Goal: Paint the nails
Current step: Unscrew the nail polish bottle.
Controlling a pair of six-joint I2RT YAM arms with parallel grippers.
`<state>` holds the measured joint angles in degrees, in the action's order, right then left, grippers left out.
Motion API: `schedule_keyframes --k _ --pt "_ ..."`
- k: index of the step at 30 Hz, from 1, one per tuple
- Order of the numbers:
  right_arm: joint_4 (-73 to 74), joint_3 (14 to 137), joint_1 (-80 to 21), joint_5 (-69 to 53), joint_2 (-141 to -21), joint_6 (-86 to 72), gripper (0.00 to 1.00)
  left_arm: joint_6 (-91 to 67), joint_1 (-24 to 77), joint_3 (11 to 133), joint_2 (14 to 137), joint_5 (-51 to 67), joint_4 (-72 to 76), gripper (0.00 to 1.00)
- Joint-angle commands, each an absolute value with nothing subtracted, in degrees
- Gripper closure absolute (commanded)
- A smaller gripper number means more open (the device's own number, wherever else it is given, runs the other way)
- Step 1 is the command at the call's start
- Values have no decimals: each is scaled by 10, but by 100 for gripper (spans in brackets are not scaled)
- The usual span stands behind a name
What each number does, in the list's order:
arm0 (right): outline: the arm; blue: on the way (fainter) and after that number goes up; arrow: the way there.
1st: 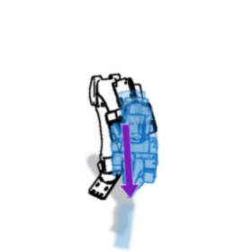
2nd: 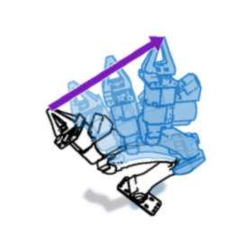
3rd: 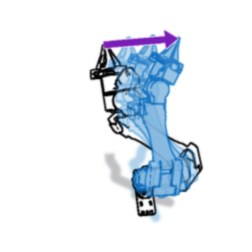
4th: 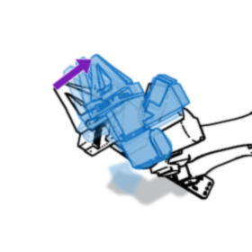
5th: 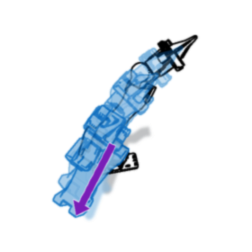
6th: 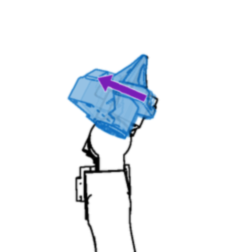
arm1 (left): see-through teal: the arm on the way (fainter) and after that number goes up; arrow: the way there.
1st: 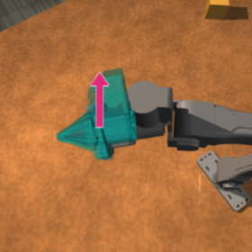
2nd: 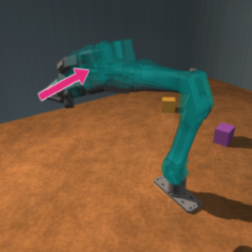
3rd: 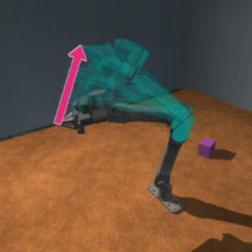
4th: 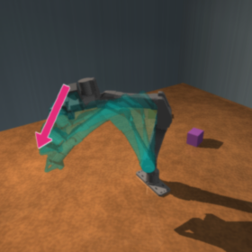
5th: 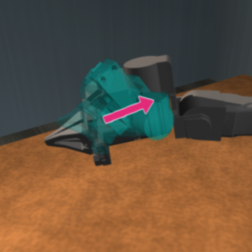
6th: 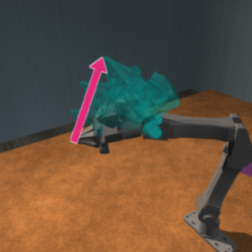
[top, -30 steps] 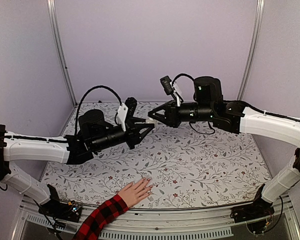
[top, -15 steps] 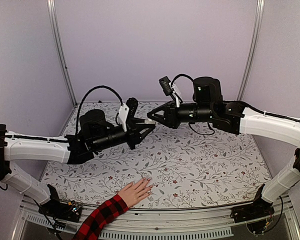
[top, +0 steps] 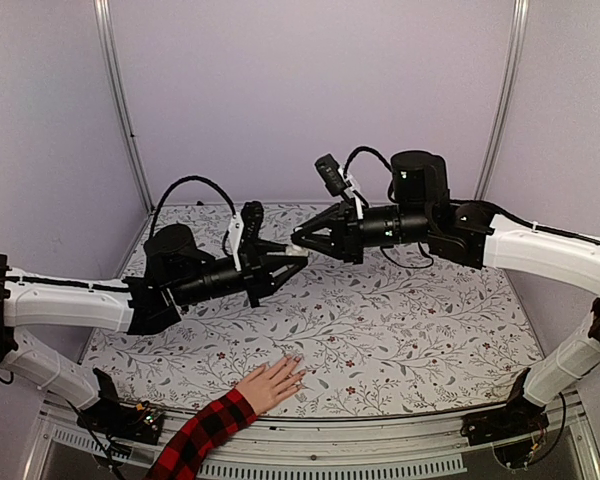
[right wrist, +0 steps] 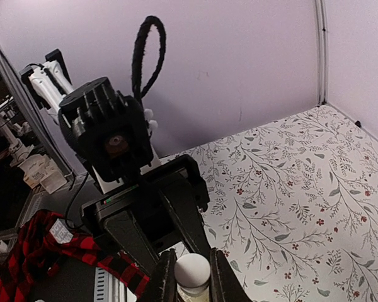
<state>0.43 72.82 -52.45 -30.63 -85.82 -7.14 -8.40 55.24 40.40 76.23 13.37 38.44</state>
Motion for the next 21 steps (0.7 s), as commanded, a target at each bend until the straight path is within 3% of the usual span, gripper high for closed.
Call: schedule_keyframes --k 1,12,21 --pt "-27 734 -527 -400 -841 -47 100 -66 559 398 750 296 465 100" --pt "-24 739 -527 -556 -842 32 100 -106 560 394 764 462 565 100" --pt "-12 738 -528 -545 -836 40 97 -101 563 397 767 442 549 100"
